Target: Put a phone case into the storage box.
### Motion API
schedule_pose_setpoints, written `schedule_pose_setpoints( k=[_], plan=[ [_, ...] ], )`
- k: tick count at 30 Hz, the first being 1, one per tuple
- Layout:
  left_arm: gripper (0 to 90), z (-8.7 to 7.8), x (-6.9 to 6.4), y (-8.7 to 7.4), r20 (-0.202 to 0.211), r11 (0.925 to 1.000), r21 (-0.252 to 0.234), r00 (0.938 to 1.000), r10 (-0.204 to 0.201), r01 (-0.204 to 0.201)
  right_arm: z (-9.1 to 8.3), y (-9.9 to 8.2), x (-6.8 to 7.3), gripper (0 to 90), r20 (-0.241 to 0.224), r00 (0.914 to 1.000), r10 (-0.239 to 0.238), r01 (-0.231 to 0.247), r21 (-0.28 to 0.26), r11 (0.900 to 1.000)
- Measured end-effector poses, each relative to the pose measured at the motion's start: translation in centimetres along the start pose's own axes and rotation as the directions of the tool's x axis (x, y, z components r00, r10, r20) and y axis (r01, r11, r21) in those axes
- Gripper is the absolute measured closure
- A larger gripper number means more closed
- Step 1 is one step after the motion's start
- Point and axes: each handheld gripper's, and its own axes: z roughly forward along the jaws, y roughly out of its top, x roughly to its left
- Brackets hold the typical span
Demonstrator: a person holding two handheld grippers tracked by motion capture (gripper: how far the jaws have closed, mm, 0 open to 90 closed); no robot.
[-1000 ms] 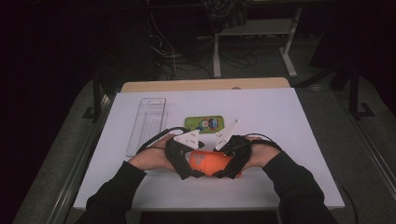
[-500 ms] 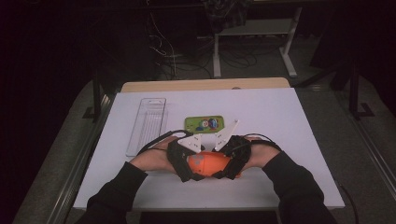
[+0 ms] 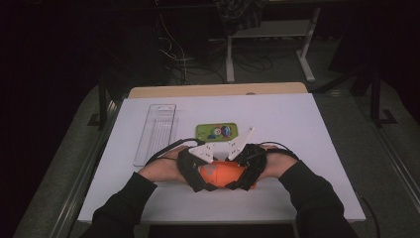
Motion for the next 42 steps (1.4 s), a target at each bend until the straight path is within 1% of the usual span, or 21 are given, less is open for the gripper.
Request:
schedule_pose_setpoints(
  k=[6, 11, 15, 16, 18, 20, 21, 23, 24, 25, 26, 27, 29, 30, 35, 36, 37, 38, 39, 41, 42],
  plan=[
    [14.4, 0.1, 0.0, 0.0, 0.0, 1.0, 0.006, 1.0, 0.001, -0.001, 0.0, 0.0, 0.0, 14.6, -0.001, 1.0, -0.005, 0.005, 0.004, 1.0],
    [15.5, 0.3, 0.1, 0.0, 0.022, 0.9999, 0.013, 0.9997, -0.011, 0.011, 0.0, 0.0, 0.0, 14.5, -0.005, 1.0, -0.004, 0.004, 0.012, 0.9999],
    [16.0, 0.2, 0.1, 0.0, 0.024, 0.9998, 0.017, 0.9997, -0.01, 0.009, 0.1, -0.1, 0.0, 14.2, -0.011, 0.9999, 0.0, 0.0, 0.015, 0.9999],
    [16.1, 0.1, 0.1, 0.0, 0.026, 0.9998, 0.015, 0.9995, -0.017, 0.017, 0.1, -0.1, 0.0, 14.1, -0.009, 1.0, 0.001, -0.001, 0.012, 0.9999],
    [16.2, 0.1, 0.1, 0.0, 0.024, 0.9997, 0.01, 0.9994, -0.023, 0.023, 0.1, -0.1, 0.0, 8.3, -0.004, 0.9999, 0.014, -0.014, 0.008, 0.9999],
    [16.2, 0.0, 0.2, -0.1, 0.02, 0.9994, 0.011, 0.9993, -0.032, 0.032, 0.0, 0.0, -0.1, 3.3, -0.019, 0.9992, 0.036, -0.036, -0.01, 0.9993],
    [16.2, -0.1, 0.2, -0.1, 0.015, 0.9994, 0.019, 0.9994, -0.031, 0.031, -0.1, 0.0, -0.2, 2.5, -0.014, 0.9993, 0.035, -0.035, -0.021, 0.9992],
    [16.3, -0.1, 0.3, -0.2, 0.008, 0.9983, 0.019, 0.9985, -0.055, 0.054, -0.4, 0.0, -0.3, 1.8, -0.007, 0.9989, 0.046, -0.046, -0.036, 0.9983],
    [16.2, -0.3, 0.4, -0.3, -0.001, 0.9986, 0.032, 0.9991, -0.043, 0.043, -0.6, -0.1, -0.4, 1.4, 0.001, 0.9989, 0.046, -0.046, -0.045, 0.9979],
    [16.3, -0.2, 0.4, -0.4, -0.004, 0.9975, 0.017, 0.9976, -0.069, 0.069, -0.7, -0.1, -0.4, 1.1, 0.008, 0.9983, 0.058, -0.058, -0.047, 0.9972],
    [16.3, -0.3, 0.4, -0.5, -0.009, 0.9969, 0.019, 0.997, -0.076, 0.076, -0.9, -0.2, -0.3, 1.1, 0.012, 0.9961, 0.087, -0.087, -0.036, 0.9956],
    [16.3, -0.3, 0.5, -0.6, -0.019, 0.9963, 0.019, 0.9964, -0.083, 0.083, -1.0, -0.2, -0.3, 1.1, 0.015, 0.9959, 0.09, -0.089, -0.039, 0.9953],
    [16.2, -0.4, 0.6, -0.8, -0.045, 0.9937, 0.022, 0.9931, -0.109, 0.11, -1.2, -0.5, -0.7, 1.1, 0.046, 0.9961, 0.076, -0.073, -0.065, 0.9952],
    [16.2, -0.3, 0.5, -0.9, -0.054, 0.991, 0.008, 0.9896, -0.133, 0.134, -1.4, -0.6, -0.7, 1.1, 0.049, 0.9951, 0.086, -0.082, -0.071, 0.9941],
    [16.2, -0.2, 0.6, -1.2, -0.093, 0.9825, 0.016, 0.9786, -0.183, 0.186, -2.1, -1.4, -1.0, 1.2, 0.093, 0.988, 0.124, -0.113, -0.109, 0.9875],
    [16.2, -0.2, 0.6, -1.3, -0.101, 0.9815, 0.019, 0.977, -0.188, 0.191, -2.3, -1.5, -1.0, 1.2, 0.101, 0.9851, 0.139, -0.127, -0.116, 0.9851],
    [16.2, -0.1, 0.6, -1.4, -0.114, 0.9782, 0.022, 0.9726, -0.203, 0.206, -2.4, -1.6, -1.0, 1.2, 0.103, 0.9827, 0.154, -0.141, -0.117, 0.9831],
    [16.2, -0.1, 0.6, -1.5, -0.122, 0.9767, 0.02, 0.9701, -0.21, 0.214, -2.7, -1.8, -1.1, 1.2, 0.113, 0.9799, 0.164, -0.15, -0.126, 0.9807],
    [16.2, 0.0, 0.6, -1.6, -0.132, 0.9725, 0.019, 0.9648, -0.228, 0.232, -2.8, -1.9, -1.1, 1.2, 0.117, 0.9777, 0.174, -0.159, -0.129, 0.9788],
    [16.2, 0.1, 0.6, -1.6, -0.156, 0.9689, 0.018, 0.958, -0.241, 0.247, -3.2, -2.3, -1.0, 1.2, 0.134, 0.9687, 0.209, -0.19, -0.143, 0.9713],
    [16.2, 0.2, 0.6, -1.6, -0.163, 0.9652, 0.016, 0.953, -0.255, 0.261, -3.3, -2.4, -0.9, 1.2, 0.133, 0.9651, 0.225, -0.205, -0.154, 0.9667]
  ],
)
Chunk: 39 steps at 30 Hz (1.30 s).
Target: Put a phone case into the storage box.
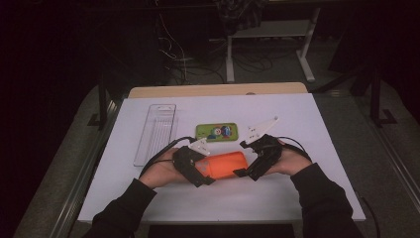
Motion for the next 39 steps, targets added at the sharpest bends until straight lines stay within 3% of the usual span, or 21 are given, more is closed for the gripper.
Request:
schedule_pose_setpoints(
  k=[4, 6, 8, 14, 20, 22, 23, 26, 30, 31, 39],
  plan=[
    [16.2, 0.1, 0.0, 0.1, -0.02, 0.9998, -0.001, 0.9996, -0.02, 0.02, -0.8, -0.9, -0.2, 1.1, 0.039, 0.9966, 0.073, -0.072, -0.03, 0.997],
    [16.2, 0.1, -0.1, 0.2, -0.031, 0.9996, -0.008, 0.9991, -0.028, 0.028, -1.1, -1.3, -0.3, 0.0, 0.054, 0.99, 0.131, -0.128, -0.04, 0.9909],
    [16.2, 0.0, -0.1, 0.2, -0.048, 0.9994, -0.01, 0.9983, -0.034, 0.033, -1.2, -1.6, -0.5, 0.0, 0.083, 0.9842, 0.156, -0.153, -0.041, 0.9873],
    [16.2, -0.4, 0.0, 0.3, -0.091, 0.9966, -0.032, 0.9928, -0.078, 0.076, -1.5, -2.2, -0.3, 0.0, 0.187, 0.9665, 0.176, -0.162, -0.084, 0.9831],
    [16.2, -0.6, 0.3, 0.2, -0.135, 0.9945, -0.031, 0.9854, -0.104, 0.1, -0.9, -3.2, 0.2, 0.0, 0.257, 0.93, 0.263, -0.234, -0.138, 0.9625],
    [16.2, -0.5, 0.3, 0.2, -0.144, 0.9922, -0.036, 0.9819, -0.123, 0.119, -0.5, -3.7, 0.4, 0.0, 0.278, 0.9141, 0.295, -0.258, -0.163, 0.9523],
    [16.2, -0.6, 0.5, 0.2, -0.153, 0.9944, -0.016, 0.9826, -0.105, 0.104, -0.4, -3.8, 0.5, 0.0, 0.28, 0.9079, 0.312, -0.273, -0.169, 0.9471],
    [16.2, -0.4, 0.5, 0.2, -0.163, 0.9927, -0.017, 0.9792, -0.121, 0.12, -0.1, -4.3, 0.8, 0.0, 0.295, 0.8853, 0.36, -0.31, -0.202, 0.929],
    [16.2, -0.3, 0.3, 0.2, -0.176, 0.9891, -0.03, 0.9733, -0.147, 0.144, 0.6, -4.9, 1.2, 0.0, 0.312, 0.8634, 0.397, -0.334, -0.236, 0.9124],
    [16.2, -0.3, 0.4, 0.2, -0.178, 0.9891, -0.03, 0.973, -0.147, 0.144, 0.9, -5.2, 1.3, 0.0, 0.311, 0.8605, 0.403, -0.34, -0.238, 0.9096],
    [16.2, -0.2, 0.4, 0.1, -0.18, 0.9875, -0.035, 0.9709, -0.157, 0.154, 2.9, -6.0, 1.4, 0.0, 0.299, 0.8696, 0.393, -0.329, -0.242, 0.9127]
  ],
)
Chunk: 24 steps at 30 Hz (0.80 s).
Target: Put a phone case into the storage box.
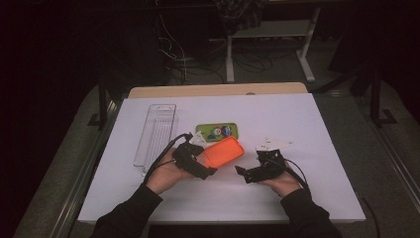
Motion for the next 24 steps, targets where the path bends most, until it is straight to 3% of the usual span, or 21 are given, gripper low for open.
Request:
schedule_pose_setpoints(
  k=[8, 17, 19, 24],
  plan=[
    [16.2, -0.16, 0.23, -0.03, -0.003, 1.0, -0.004, 1.0, 0.001, -0.001, 0.26, -0.19, -0.22, 0.0, 0.018, 0.9998, -0.006, 0.006, 0.008, 0.9999],
    [16.2, 0.01, 0.2, -0.08, 0.006, 1.0, -0.002, 0.9999, -0.008, 0.008, 0.53, -0.3, 0.21, 0.0, 0.044, 0.9955, -0.084, 0.083, 0.033, 0.996],
    [16.1, 0.05, 0.21, -0.08, 0.009, 1.0, 0.001, 1.0, 0.001, -0.001, 0.58, -0.35, 0.39, 0.0, 0.064, 0.9906, -0.121, 0.118, 0.049, 0.9918],
    [16.2, 0.04, 0.06, -0.06, 0.013, 1.0, 0.0, 0.9999, -0.003, 0.003, 0.48, -0.12, 0.67, 0.0, 0.082, 0.9838, -0.159, 0.156, 0.044, 0.9868]
  ],
)
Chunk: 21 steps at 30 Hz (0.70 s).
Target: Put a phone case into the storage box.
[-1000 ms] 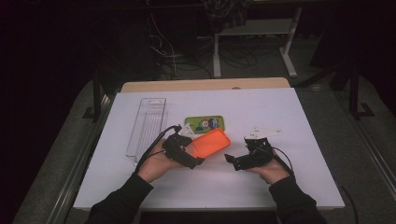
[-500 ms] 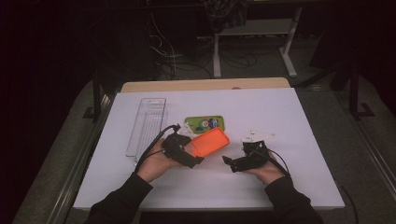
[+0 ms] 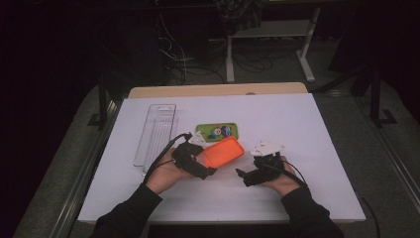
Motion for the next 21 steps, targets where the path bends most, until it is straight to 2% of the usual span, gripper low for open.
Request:
schedule_pose_setpoints(
  k=[5, 11, 13, 15, 20, 21],
  plan=[
    [16.2, 0.0, 0.1, 0.0, -0.003, 1.0, -0.002, 1.0, 0.004, -0.004, -0.2, 0.1, 0.1, 0.0, 0.027, 0.998, -0.057, 0.057, -0.002, 0.9984],
    [16.2, 0.0, 0.0, 0.0, 0.001, 1.0, 0.0, 1.0, 0.001, -0.001, -0.3, 0.2, 0.7, 0.0, 0.067, 0.9864, -0.15, 0.15, 0.009, 0.9887],
    [16.2, 0.0, 0.0, 0.0, 0.001, 1.0, 0.0, 1.0, 0.002, -0.002, -0.3, 0.2, 0.9, 0.0, 0.081, 0.9827, -0.167, 0.167, 0.008, 0.986],
    [16.2, 0.0, 0.0, 0.0, 0.002, 1.0, 0.001, 1.0, 0.001, -0.001, -0.3, 0.3, 1.0, 0.0, 0.093, 0.9766, -0.194, 0.194, 0.011, 0.981],
    [16.2, 0.0, 0.1, 0.0, -0.003, 0.9999, -0.002, 0.9999, 0.012, -0.012, -0.3, 0.4, 1.5, 0.0, 0.127, 0.9506, -0.283, 0.283, 0.026, 0.9589],
    [16.2, 0.0, 0.2, 0.0, -0.002, 0.9999, -0.002, 0.9999, 0.013, -0.013, -0.3, 0.4, 1.6, 0.0, 0.129, 0.9488, -0.288, 0.287, 0.027, 0.9575]
  ],
)
